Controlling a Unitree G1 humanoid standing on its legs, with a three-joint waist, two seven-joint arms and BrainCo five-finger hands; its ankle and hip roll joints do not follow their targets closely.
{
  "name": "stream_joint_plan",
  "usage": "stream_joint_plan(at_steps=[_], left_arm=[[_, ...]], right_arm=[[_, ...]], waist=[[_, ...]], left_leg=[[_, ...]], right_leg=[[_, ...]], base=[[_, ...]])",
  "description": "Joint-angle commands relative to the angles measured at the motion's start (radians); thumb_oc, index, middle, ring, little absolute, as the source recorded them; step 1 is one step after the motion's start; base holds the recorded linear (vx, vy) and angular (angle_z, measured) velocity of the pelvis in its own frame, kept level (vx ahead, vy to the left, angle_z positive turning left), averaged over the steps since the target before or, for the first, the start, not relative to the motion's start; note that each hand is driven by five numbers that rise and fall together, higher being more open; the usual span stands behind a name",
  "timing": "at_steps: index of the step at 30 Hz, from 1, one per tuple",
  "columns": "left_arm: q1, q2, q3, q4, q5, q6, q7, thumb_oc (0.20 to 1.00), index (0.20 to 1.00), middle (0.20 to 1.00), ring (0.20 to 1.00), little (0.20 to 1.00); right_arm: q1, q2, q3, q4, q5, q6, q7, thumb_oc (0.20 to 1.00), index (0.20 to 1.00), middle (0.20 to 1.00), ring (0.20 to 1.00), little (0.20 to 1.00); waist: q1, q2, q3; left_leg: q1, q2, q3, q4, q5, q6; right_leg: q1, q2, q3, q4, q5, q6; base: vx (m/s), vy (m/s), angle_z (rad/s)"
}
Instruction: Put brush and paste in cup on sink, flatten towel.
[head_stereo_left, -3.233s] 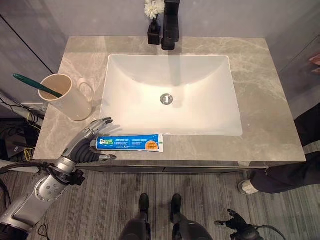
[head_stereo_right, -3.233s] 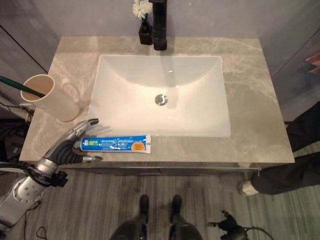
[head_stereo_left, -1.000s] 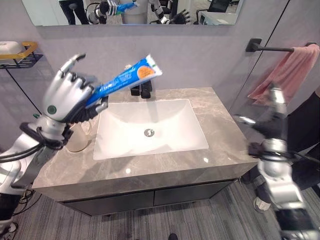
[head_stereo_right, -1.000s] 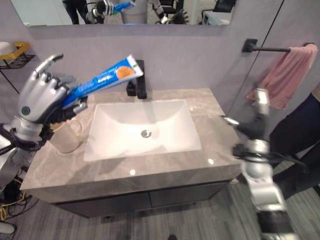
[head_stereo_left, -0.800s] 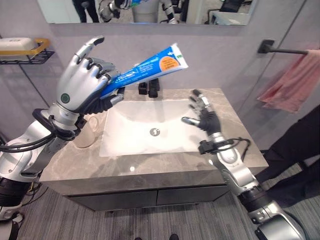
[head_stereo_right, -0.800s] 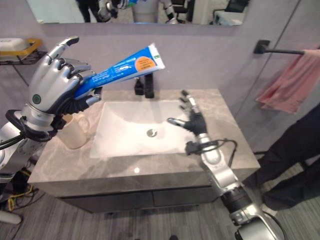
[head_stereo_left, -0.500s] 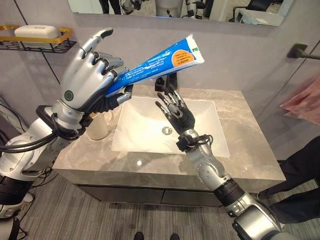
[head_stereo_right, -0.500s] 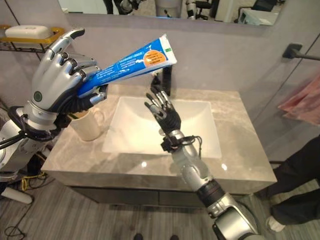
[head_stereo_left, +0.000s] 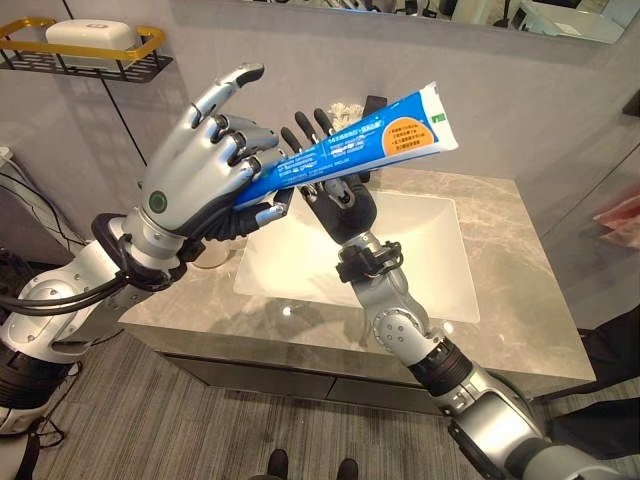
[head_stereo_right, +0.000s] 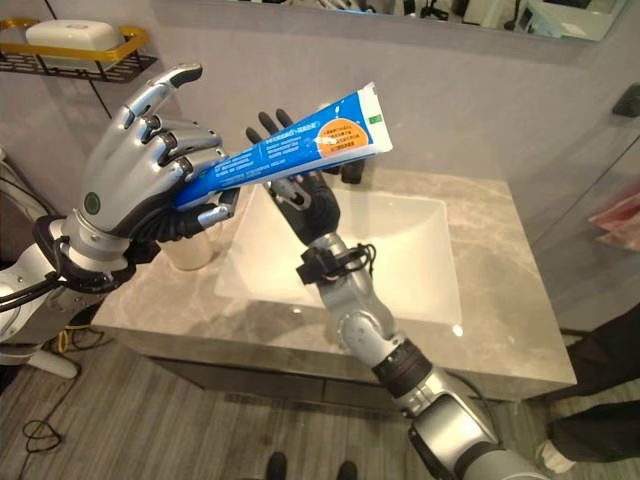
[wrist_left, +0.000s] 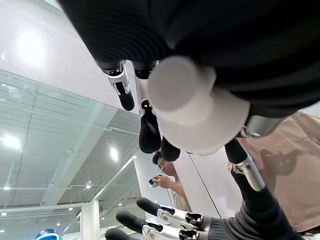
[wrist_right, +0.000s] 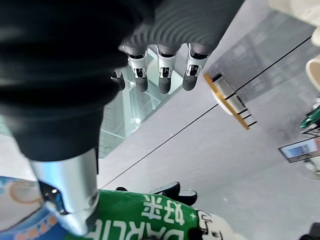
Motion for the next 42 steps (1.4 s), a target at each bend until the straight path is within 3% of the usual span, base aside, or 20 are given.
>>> stream_joint_plan(at_steps=[1,5,11,20,21,24,32,42], left_arm=[[-0.033,0.020,-0.005,-0.017,-0.059,0.004,0.042,0.200,0.200,0.200,0.200,0.200],[0.016,-0.026,0.023,-0.018,-0.080,0.005,0.039,0.200,0.200,0.200,0.200,0.200],[0.087,-0.113,0.074,-0.014,-0.120,0.018,0.024,0.200,0.200,0.200,0.200,0.200],[0.112,-0.145,0.083,-0.022,-0.154,0.016,-0.010,0.200,0.200,0.200,0.200,0.200],[0.128,-0.185,0.084,-0.017,-0.187,0.013,-0.017,0.200,0.200,0.200,0.200,0.200],[0.135,-0.198,0.095,-0.018,-0.198,0.020,-0.014,0.200,0.200,0.200,0.200,0.200],[0.129,-0.199,0.080,-0.023,-0.205,0.015,-0.039,0.200,0.200,0.200,0.200,0.200],[0.093,-0.144,0.026,-0.017,-0.220,0.001,-0.097,0.200,0.200,0.200,0.200,0.200]], right_arm=[[-0.094,0.029,-0.085,-0.096,-0.019,-0.099,-0.015,1.000,1.000,1.000,1.000,1.000],[-0.096,0.043,-0.119,-0.150,-0.029,-0.129,-0.039,1.000,1.000,1.000,1.000,1.000],[-0.054,0.009,-0.098,-0.214,-0.017,-0.094,0.004,1.000,1.000,1.000,1.000,1.000],[-0.026,-0.007,-0.092,-0.224,-0.009,-0.075,0.017,1.000,1.000,1.000,1.000,1.000],[-0.019,-0.011,-0.089,-0.229,-0.010,-0.068,0.020,1.000,1.000,1.000,1.000,1.000],[0.001,-0.019,-0.084,-0.243,-0.008,-0.056,0.027,1.000,1.000,1.000,1.000,1.000],[0.017,-0.026,-0.070,-0.237,-0.010,-0.037,0.038,1.000,1.000,1.000,1.000,1.000],[-0.032,-0.043,-0.038,-0.230,-0.012,-0.023,0.041,1.000,1.000,1.000,1.000,1.000]], waist=[[0.006,-0.037,-0.035],[0.004,-0.033,-0.040],[-0.009,-0.033,-0.041],[-0.016,-0.031,-0.043],[-0.018,-0.032,-0.041],[-0.022,-0.031,-0.041],[-0.029,-0.033,-0.042],[-0.032,-0.033,-0.044]], left_leg=[[0.026,0.026,-0.050,0.003,-0.029,-0.048],[0.033,0.025,-0.046,0.003,-0.031,-0.047],[0.038,0.029,-0.039,0.003,-0.032,-0.049],[0.039,0.031,-0.031,0.003,-0.030,-0.050],[0.036,0.032,-0.028,0.003,-0.028,-0.051],[0.034,0.034,-0.027,0.003,-0.027,-0.052],[0.031,0.037,-0.022,0.003,-0.025,-0.055],[0.029,0.046,-0.016,0.003,-0.019,-0.058]], right_leg=[[0.063,-0.117,0.008,-0.001,-0.014,0.101],[0.065,-0.117,0.014,-0.001,-0.015,0.098],[0.065,-0.116,0.016,-0.001,-0.016,0.097],[0.060,-0.115,0.021,-0.001,-0.014,0.096],[0.058,-0.114,0.022,-0.001,-0.013,0.095],[0.054,-0.113,0.023,-0.001,-0.012,0.094],[0.050,-0.109,0.029,-0.001,-0.011,0.092],[0.042,-0.103,0.038,-0.001,-0.006,0.091]], base=[[0.00,0.000,0.00],[0.00,0.000,0.00],[0.00,0.000,0.00],[0.00,0.000,0.00],[0.00,0.000,0.00],[0.00,0.000,0.00],[0.00,0.000,0.00],[0.00,-0.004,-0.01]])
